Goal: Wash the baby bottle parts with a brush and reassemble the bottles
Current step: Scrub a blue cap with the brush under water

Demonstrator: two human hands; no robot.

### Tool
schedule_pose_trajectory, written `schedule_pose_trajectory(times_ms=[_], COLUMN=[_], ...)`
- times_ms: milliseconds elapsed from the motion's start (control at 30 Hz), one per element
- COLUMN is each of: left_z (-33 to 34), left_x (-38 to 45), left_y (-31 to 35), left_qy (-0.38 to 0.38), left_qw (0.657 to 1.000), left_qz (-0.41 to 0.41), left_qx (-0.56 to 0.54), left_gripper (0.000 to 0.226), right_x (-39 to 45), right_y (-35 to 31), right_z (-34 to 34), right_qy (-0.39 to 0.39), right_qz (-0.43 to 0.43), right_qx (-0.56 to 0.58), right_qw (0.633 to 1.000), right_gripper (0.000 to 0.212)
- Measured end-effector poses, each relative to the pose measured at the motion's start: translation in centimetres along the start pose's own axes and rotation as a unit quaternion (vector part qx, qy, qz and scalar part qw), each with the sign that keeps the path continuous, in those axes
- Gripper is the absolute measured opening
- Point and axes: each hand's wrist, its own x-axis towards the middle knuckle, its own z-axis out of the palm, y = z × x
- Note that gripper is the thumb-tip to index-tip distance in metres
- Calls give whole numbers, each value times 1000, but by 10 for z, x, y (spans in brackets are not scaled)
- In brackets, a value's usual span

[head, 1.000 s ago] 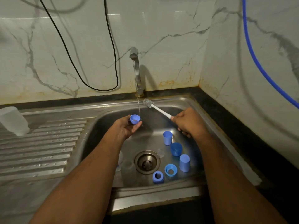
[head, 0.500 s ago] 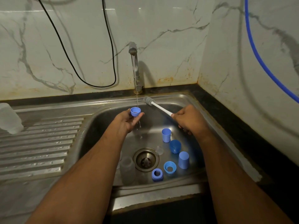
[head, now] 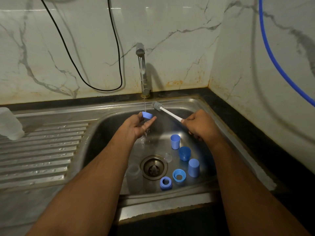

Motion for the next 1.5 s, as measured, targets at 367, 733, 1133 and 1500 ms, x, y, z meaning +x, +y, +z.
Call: schedule_pose_trajectory(times_ms=[367,733,1133,1500], left_z=[2,0,-10,-14], left_x=[-13,-15,-18,-11], left_y=[-1,-1,9,13], left_qy=[1,38,40,-11], left_qw=[996,987,997,999], left_qz=[-9,2,-20,19], left_qx=[88,154,56,33], left_gripper=[10,38,29,23], right_x=[4,5,4,4], right_y=[3,5,4,2], right_z=[2,2,3,3], right_qy=[7,9,8,8], right_qz=[-11,-11,-13,-10], right_qx=[-5,-3,-21,-27], right_qw=[1000,1000,1000,1000], right_gripper=[30,32,31,27])
